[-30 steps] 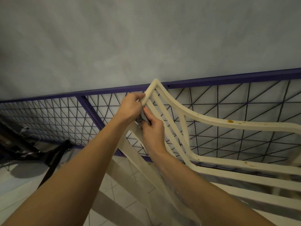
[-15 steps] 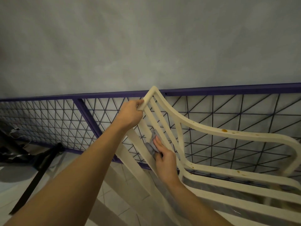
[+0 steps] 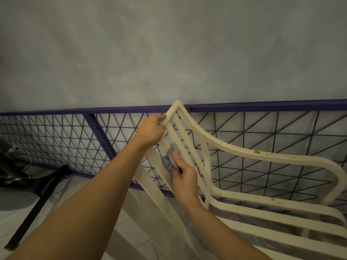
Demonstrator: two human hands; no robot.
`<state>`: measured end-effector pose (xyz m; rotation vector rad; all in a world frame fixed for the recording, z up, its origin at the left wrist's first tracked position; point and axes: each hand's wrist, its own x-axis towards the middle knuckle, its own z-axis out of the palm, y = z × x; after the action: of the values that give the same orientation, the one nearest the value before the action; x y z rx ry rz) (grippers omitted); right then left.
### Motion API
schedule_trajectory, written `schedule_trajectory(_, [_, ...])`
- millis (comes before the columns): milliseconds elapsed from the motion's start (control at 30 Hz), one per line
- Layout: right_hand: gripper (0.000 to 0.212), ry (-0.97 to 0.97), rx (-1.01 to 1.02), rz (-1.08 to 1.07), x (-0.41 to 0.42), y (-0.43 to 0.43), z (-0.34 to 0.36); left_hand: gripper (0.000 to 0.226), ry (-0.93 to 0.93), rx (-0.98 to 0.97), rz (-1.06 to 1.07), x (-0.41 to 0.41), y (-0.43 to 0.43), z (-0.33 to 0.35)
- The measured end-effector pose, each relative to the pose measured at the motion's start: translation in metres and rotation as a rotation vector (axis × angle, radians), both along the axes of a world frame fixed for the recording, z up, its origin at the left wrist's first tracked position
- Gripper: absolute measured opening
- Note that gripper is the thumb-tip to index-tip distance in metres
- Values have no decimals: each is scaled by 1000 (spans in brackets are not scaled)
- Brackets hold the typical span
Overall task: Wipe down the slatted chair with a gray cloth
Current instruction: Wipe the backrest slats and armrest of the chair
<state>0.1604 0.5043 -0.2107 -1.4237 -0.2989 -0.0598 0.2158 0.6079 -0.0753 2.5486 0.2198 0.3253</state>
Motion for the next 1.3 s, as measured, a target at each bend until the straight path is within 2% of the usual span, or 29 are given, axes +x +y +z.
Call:
schedule_trajectory(200, [37, 113, 291, 27, 21, 20, 46, 41, -31, -26, -8, 4, 2, 0])
schedule_trajectory(267, [34, 140, 321, 24, 30, 24, 53, 41, -31, -58, -12, 5, 2, 0])
schedule_trajectory(367, [41, 85, 272, 44, 25, 25, 50, 41, -34, -56, -16, 6, 3, 0])
schedule_trajectory(533, [50, -69, 59, -16, 15, 15, 26, 43, -22, -35, -9, 4, 2, 0])
schedule_trajectory(667, [50, -58, 26, -20, 13, 9, 22, 43, -15, -31, -18, 2, 2, 2])
schedule_trajectory(733, [44, 63, 142, -4, 13, 8, 29, 42, -6, -36, -26, 1, 2, 3])
schedule_trajectory(833, [34, 399, 529, 77, 25, 4, 46, 42, -4, -34, -29, 2, 1, 2])
schedule_trajectory(867, [34, 438, 584, 88, 28, 5, 51, 42, -2, -37, -29, 3, 1, 2])
schedule_trajectory(967, [33, 223, 423, 72, 25, 15, 61, 42, 10, -84, -34, 5, 1, 2])
schedule_trajectory(1067, [44, -42, 176, 23, 19, 17, 43, 43, 26, -59, -42, 6, 3, 1])
schedule_trajectory(1133, [50, -96, 37, -21, 15, 11, 25, 43, 12, -24, -40, 6, 4, 1])
schedule_trajectory(1233, [54, -116, -48, -50, 12, 3, 1, 43, -2, 74, -40, 7, 3, -1])
schedule_trajectory(1300, [55, -122, -104, -65, 12, 0, -12, 45, 11, 282, -36, 6, -3, -3])
